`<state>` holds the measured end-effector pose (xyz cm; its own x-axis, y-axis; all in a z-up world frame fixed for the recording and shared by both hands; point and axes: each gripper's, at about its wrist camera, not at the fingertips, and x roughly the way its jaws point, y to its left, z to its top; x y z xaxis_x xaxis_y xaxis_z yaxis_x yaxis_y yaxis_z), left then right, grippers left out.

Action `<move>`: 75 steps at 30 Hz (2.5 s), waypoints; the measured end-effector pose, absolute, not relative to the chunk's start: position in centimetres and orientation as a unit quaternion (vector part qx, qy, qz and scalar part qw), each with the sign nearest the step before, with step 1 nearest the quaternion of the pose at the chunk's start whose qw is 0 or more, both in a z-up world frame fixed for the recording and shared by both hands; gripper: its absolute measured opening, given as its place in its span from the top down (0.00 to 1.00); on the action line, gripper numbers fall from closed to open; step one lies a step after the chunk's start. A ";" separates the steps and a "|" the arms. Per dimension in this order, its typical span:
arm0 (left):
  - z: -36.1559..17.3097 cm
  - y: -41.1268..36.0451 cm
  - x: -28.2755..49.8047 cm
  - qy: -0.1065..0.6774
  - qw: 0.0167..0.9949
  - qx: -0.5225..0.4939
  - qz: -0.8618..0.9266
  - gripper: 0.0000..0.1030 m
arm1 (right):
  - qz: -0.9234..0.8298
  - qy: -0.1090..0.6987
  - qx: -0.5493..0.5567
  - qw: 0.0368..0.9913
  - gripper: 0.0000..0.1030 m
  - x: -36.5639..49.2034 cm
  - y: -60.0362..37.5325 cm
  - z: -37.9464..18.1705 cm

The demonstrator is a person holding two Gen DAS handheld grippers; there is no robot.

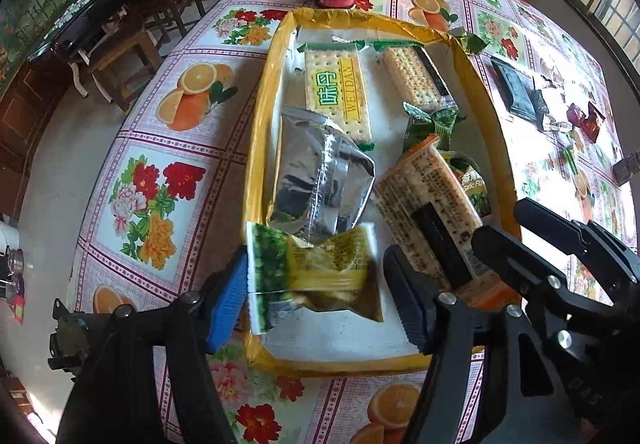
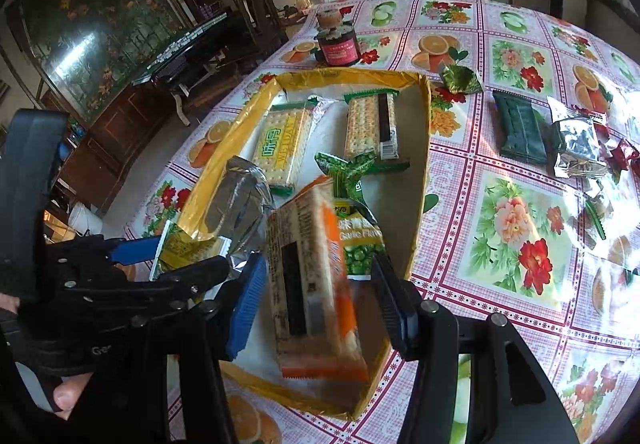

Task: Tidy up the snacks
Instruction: 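Carry both packs into the tray and open both grippers to release them, then move the left gripper to a silver foil bag while the right gripper approaches a clear green-trimmed bag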

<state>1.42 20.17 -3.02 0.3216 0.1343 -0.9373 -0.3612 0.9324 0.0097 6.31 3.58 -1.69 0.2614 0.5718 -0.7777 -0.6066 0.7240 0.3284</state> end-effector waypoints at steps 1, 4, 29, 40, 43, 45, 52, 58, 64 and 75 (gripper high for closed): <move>-2.9 20.2 1.4 0.561 0.806 -0.100 0.157 0.29 | 0.370 0.481 -0.017 0.795 0.46 6.2 3.5 -1.6; -2.9 20.4 1.4 0.561 0.805 -0.103 0.163 0.20 | 0.372 0.482 -0.007 0.793 0.46 6.1 3.2 -1.3; 1.4 11.7 0.5 0.451 0.878 -0.020 0.161 0.20 | 0.261 0.471 0.018 0.842 0.43 9.1 -10.2 -1.9; 2.5 8.6 4.7 0.464 0.875 -0.013 0.136 0.20 | 0.190 0.496 0.041 0.847 0.43 14.2 -15.5 -4.0; 2.7 7.8 7.4 0.478 0.868 -0.013 0.131 0.20 | 0.180 0.498 0.052 0.846 0.42 16.0 -15.9 -4.1; 2.6 7.4 9.2 0.489 0.862 -0.020 0.130 0.20 | 0.184 0.505 0.053 0.842 0.39 17.6 -15.3 -4.3; 2.0 7.2 13.1 0.515 0.847 -0.047 0.124 0.20 | 0.220 0.521 0.012 0.825 0.38 20.6 -12.0 -5.7; 1.2 7.2 14.9 0.524 0.840 -0.045 0.130 0.20 | 0.208 0.512 -0.047 0.832 0.40 20.8 -9.9 -6.4; 0.4 5.8 17.5 0.533 0.835 -0.040 0.128 0.20 | 0.195 0.503 -0.085 0.838 0.48 19.7 -10.6 -6.4; -2.8 -0.8 25.2 0.574 0.814 -0.031 0.080 0.20 | 0.174 0.514 -0.074 0.837 0.45 18.6 -16.7 -6.3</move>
<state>25.24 -0.78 -2.77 0.3279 0.0945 -0.9400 -0.1656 0.9853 0.0413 18.59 -16.69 -6.30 0.4111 0.2143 -0.8860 -0.3673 0.9285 0.0542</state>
